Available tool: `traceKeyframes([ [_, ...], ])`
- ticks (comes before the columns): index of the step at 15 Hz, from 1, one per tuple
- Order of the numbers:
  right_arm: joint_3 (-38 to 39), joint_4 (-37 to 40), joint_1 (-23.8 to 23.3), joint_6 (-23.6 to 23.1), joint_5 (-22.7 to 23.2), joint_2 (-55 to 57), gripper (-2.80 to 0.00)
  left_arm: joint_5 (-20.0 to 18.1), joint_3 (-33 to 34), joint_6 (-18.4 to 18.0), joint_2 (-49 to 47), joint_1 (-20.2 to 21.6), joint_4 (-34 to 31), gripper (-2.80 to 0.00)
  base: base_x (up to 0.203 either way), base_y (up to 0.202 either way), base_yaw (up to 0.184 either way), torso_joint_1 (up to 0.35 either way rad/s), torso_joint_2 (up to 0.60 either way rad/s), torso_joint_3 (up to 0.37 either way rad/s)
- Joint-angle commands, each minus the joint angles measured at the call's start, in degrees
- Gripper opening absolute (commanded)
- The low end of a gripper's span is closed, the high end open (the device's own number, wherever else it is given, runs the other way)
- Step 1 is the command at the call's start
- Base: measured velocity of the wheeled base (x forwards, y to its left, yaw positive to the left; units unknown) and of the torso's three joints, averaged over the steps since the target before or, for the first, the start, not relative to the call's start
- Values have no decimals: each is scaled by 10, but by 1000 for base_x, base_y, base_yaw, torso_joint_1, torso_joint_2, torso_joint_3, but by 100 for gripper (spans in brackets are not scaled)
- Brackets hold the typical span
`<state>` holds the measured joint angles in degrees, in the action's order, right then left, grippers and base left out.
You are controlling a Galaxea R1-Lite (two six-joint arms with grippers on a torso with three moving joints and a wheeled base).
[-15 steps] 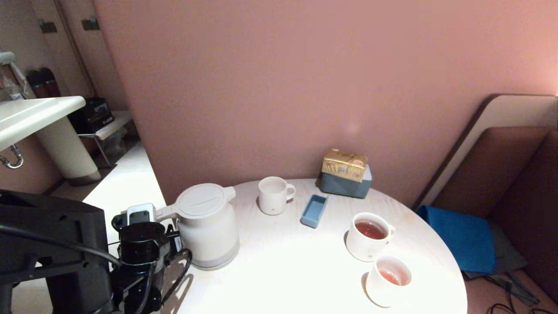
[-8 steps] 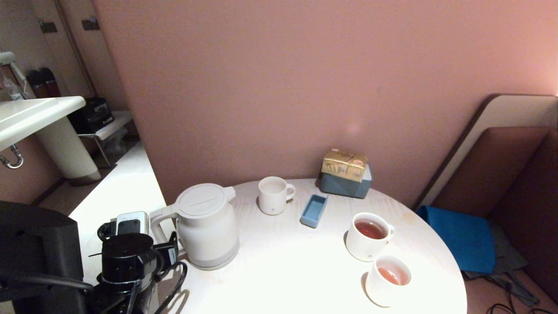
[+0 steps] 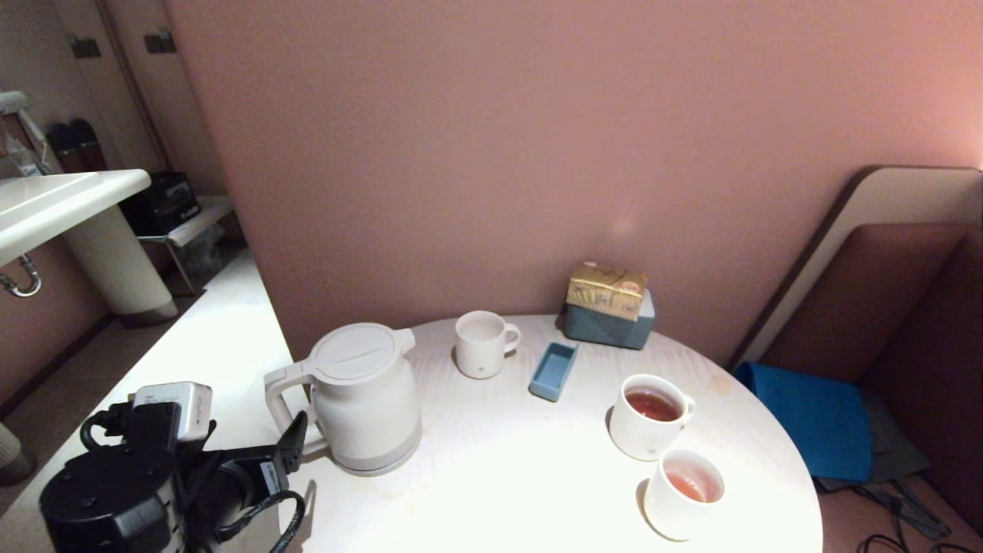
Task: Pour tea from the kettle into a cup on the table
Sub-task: Pick up the cup
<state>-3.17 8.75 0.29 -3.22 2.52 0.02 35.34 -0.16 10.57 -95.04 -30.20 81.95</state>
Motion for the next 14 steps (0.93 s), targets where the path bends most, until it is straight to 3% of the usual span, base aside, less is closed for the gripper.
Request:
traceKeyframes([
  [1,0,0,0,0,0,0,-280,-2,1,-3,96,-11,-34,0,0,0,0,0,0,0],
  [2,0,0,1,0,0,0,-280,-4,1,-5,137,-13,-67,-280,0,0,0,0,0,0],
  [6,0,0,1,0,0,0,-280,-9,1,-25,323,-15,-245,-280,0,0,0,0,0,0],
  [9,0,0,1,0,0,0,-280,-23,-17,-62,501,-16,-419,-280,0,0,0,0,0,0],
  [11,0,0,1,0,0,0,-280,-33,-50,-89,625,-11,-578,-280,0,0,0,0,0,0],
  [12,0,0,1,0,0,0,-280,-38,-72,-106,671,17,-678,-280,0,0,0,0,0,0],
  [14,0,0,1,0,0,0,-280,-48,-94,-143,716,110,-735,-280,0,0,0,0,0,0],
])
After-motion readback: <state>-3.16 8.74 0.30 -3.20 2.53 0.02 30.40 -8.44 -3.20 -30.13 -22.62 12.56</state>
